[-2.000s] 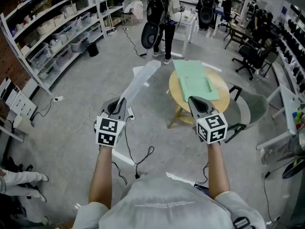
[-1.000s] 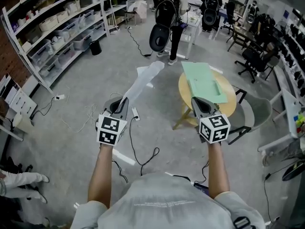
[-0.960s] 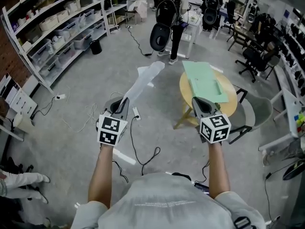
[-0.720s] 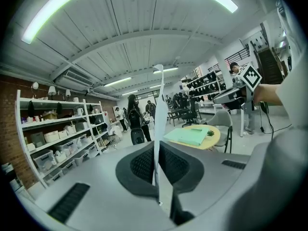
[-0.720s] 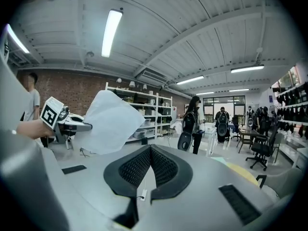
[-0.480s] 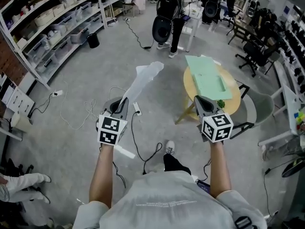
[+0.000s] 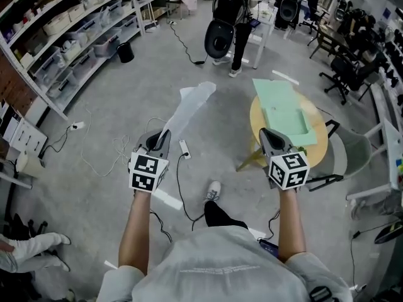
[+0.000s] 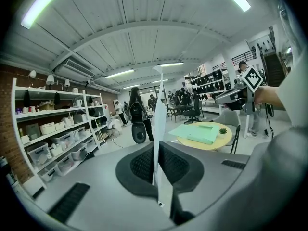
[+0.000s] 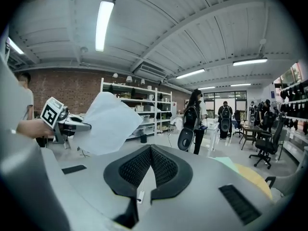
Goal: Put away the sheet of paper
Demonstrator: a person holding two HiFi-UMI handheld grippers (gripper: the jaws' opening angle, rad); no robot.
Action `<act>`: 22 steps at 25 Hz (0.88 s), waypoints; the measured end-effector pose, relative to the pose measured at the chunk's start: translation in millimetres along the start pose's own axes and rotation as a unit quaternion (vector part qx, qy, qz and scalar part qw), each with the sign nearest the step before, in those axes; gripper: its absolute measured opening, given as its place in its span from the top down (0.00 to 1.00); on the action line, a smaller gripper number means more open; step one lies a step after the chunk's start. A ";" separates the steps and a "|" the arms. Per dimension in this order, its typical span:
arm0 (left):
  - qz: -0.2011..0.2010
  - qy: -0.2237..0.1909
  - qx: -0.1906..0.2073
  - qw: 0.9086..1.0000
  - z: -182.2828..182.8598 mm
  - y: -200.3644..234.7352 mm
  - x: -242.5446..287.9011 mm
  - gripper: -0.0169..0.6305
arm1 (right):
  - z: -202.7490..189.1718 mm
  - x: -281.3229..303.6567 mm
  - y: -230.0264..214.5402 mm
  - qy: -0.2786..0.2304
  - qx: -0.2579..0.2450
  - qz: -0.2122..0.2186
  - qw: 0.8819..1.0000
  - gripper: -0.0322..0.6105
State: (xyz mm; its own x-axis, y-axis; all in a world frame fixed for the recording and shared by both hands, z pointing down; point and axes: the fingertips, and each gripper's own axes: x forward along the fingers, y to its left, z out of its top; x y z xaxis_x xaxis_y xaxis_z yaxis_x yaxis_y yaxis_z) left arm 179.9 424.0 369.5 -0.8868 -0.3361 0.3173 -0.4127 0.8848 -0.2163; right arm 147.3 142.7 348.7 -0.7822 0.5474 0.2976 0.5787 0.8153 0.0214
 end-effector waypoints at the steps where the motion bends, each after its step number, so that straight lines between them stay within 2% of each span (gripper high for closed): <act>1: 0.000 0.001 0.001 1.000 2.1 5.9 12.9 0.95 | 2.2 12.2 -8.0 -0.002 0.000 0.002 1.000 0.90; 5: -0.002 0.008 -0.002 1.000 10.1 32.3 68.9 0.95 | 8.0 66.4 -43.5 -0.002 -0.002 0.005 1.000 0.90; 11: -0.004 0.016 -0.005 1.000 30.8 72.4 157.9 0.95 | 20.4 141.6 -110.5 0.006 0.028 -0.006 1.000 0.91; 16: -0.018 0.013 0.006 1.000 50.5 85.0 221.5 0.95 | 30.0 175.2 -162.1 0.002 0.048 -0.032 0.998 0.91; 22: -0.057 0.014 0.014 0.998 69.0 97.0 277.3 0.95 | 41.7 201.0 -195.1 0.000 0.069 -0.062 0.996 0.91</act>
State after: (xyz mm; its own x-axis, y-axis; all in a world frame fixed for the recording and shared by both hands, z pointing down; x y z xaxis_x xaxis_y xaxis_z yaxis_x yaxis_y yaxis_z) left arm -120.4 394.3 372.8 -0.8276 -0.4253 0.3664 -0.5170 0.8318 -0.2023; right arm -132.4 101.6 364.5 -0.8458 0.4404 0.3012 0.4403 0.8950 -0.0724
